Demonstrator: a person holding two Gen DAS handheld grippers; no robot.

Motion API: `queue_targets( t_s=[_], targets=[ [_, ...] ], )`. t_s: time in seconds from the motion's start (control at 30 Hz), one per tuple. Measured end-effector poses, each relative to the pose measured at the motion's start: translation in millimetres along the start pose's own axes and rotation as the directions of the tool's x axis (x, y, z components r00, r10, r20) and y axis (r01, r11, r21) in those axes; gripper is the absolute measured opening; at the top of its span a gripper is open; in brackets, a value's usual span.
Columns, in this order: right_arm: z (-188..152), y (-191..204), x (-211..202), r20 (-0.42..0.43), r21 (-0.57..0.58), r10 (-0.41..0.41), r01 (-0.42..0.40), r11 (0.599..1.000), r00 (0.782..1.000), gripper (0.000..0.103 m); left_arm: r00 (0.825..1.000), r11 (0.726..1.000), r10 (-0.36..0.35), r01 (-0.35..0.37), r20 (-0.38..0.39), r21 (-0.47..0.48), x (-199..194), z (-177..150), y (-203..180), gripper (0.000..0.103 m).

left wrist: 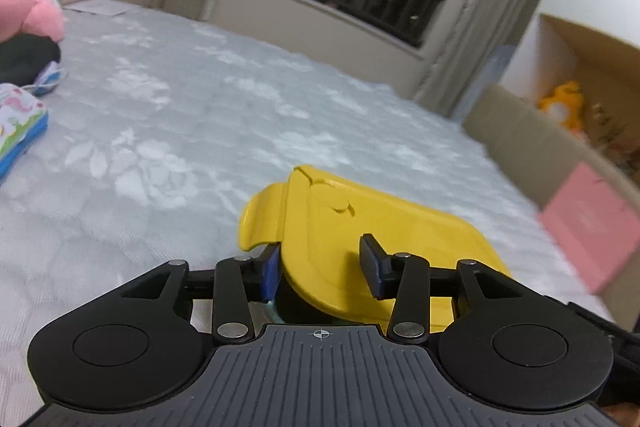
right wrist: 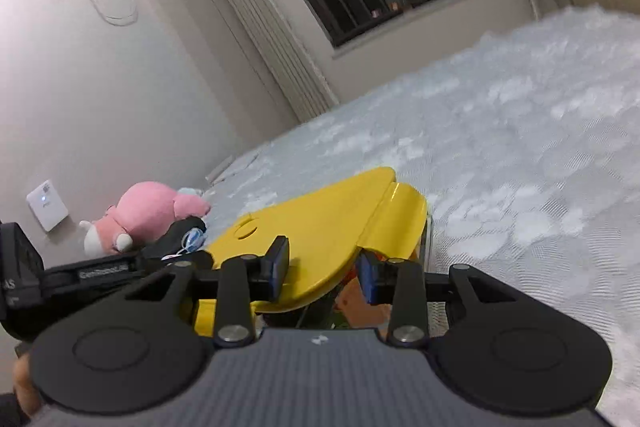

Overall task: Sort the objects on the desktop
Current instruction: 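Lower the yellow lid onto the glass container with both tools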

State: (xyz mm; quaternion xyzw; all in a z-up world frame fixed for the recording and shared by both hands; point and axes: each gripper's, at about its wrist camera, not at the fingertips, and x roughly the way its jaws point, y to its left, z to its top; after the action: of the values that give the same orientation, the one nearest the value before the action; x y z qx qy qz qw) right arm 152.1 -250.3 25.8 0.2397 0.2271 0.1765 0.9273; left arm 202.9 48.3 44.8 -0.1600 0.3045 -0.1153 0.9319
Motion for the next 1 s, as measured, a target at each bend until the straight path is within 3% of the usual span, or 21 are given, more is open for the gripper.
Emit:
queue_targets(
  t_s=[0.1,0.17,0.27,0.37,0.4,0.47,0.53,0.57,0.6,0.67,0.73,0.83,1.0],
  targets=[
    [-3.7,-20.1,27.6,-0.056,0.043,-0.003,0.005,0.999,0.998,0.040,0.998,0.999,0.026,-0.028,-0.055,-0.026,20.7,-8.8,6.2,0.046],
    [-12.9,-24.7,32.3,-0.053,0.010,-0.018,0.019,1.000,0.998,0.038,0.998,0.999,0.012,-0.014,-0.067,-0.032,24.6,-18.3,9.7,0.056],
    [-20.1,-18.0,27.8,-0.043,-0.046,-0.037,0.035,0.998,0.998,0.040,0.998,1.000,0.013,-0.013,-0.061,-0.003,21.7,-26.9,8.3,0.058],
    [-18.9,-11.0,17.6,-0.038,-0.075,-0.059,0.056,0.996,0.998,0.044,0.998,1.000,0.013,-0.013,-0.060,-0.006,8.3,-21.9,10.3,0.056],
    [-17.6,-9.3,12.9,-0.033,-0.085,-0.067,0.064,0.994,0.997,0.051,0.999,1.000,0.014,-0.015,-0.043,-0.016,1.5,-18.1,12.5,0.056],
    [-13.6,-8.6,0.0,0.020,-0.085,-0.094,0.095,0.992,0.995,0.061,1.000,0.999,0.019,-0.019,-0.004,-0.037,-12.5,-10.0,17.1,0.062],
    [-9.3,-7.6,-11.9,0.093,-0.082,-0.138,0.146,0.986,0.986,0.060,1.000,0.999,0.006,-0.005,0.019,-0.042,-22.8,-4.2,17.5,0.071],
    [-7.3,-7.0,-15.6,0.120,-0.079,-0.159,0.169,0.983,0.980,0.056,1.000,0.999,0.001,0.000,0.022,-0.045,-23.6,-0.8,17.2,0.072],
    [-5.6,-6.3,-17.7,0.138,-0.073,-0.176,0.187,0.980,0.975,0.042,1.000,0.999,-0.004,0.005,0.024,-0.047,-23.8,2.6,16.8,0.072],
    [-1.5,-2.8,-15.3,0.132,-0.078,-0.166,0.177,0.981,0.977,0.027,1.000,0.998,0.005,-0.004,0.012,-0.067,-13.8,7.3,17.3,0.070],
    [0.4,3.7,-6.7,0.127,-0.105,-0.154,0.168,0.980,0.980,0.027,1.000,0.997,0.013,-0.014,-0.013,-0.080,0.5,11.3,17.2,0.067],
    [2.0,12.7,13.8,0.118,-0.154,-0.141,0.158,0.975,0.983,0.027,0.997,0.997,0.018,-0.023,-0.070,-0.072,27.3,15.2,12.3,0.055],
    [2.4,10.9,51.6,-0.009,-0.159,-0.128,0.125,0.979,0.992,0.028,0.996,0.998,0.048,-0.045,-0.073,0.044,55.9,23.6,-11.9,0.055]
  ],
)
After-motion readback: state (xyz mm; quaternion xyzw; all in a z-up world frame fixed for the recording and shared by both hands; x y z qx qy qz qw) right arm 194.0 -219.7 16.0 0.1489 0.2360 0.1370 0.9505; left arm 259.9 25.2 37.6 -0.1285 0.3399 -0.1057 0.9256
